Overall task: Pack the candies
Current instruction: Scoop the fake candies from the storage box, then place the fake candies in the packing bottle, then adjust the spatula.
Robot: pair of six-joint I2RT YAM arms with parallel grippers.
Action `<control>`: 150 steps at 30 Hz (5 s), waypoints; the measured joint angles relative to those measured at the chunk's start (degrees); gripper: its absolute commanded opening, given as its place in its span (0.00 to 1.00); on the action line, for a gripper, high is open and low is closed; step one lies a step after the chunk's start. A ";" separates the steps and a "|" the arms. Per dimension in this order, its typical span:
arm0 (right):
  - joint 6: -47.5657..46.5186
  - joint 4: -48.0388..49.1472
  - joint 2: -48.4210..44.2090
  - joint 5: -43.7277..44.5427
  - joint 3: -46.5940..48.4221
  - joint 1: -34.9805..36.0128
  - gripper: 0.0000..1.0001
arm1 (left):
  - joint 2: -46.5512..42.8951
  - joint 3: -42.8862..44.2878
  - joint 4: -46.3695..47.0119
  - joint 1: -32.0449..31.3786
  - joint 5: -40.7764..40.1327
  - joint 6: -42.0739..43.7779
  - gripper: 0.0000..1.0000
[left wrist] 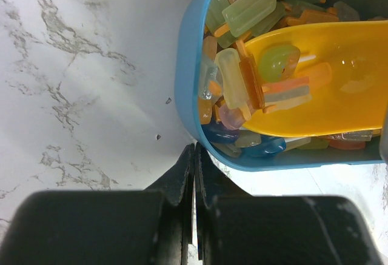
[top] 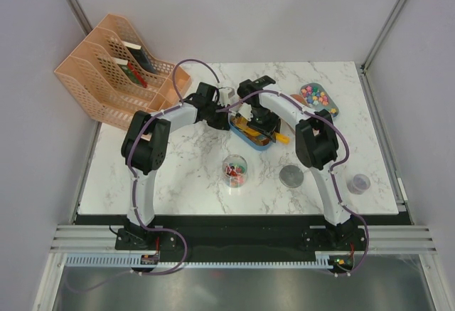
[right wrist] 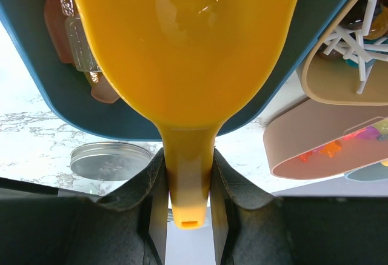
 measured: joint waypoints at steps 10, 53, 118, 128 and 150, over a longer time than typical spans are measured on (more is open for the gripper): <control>-0.13 0.24 0.00 -0.81 0.00 -1.14 0.00 | -1.22 -0.85 -0.09 -0.22 -0.07 0.02 0.07; 6.40 3.65 -4.92 -15.67 0.00 -3.76 0.00 | -19.76 -8.11 -9.88 0.07 -14.91 9.31 0.34; -29.07 2.99 -37.81 41.22 -33.62 32.02 0.00 | -27.76 -15.30 -7.08 6.01 -19.76 4.70 0.75; -23.30 3.15 -36.13 34.10 -23.89 27.28 0.00 | -31.41 -15.30 -6.99 6.01 -3.48 2.91 0.78; -14.40 2.62 -34.45 25.68 -23.37 22.43 0.00 | -32.09 -15.30 -7.82 5.75 23.26 -3.13 0.73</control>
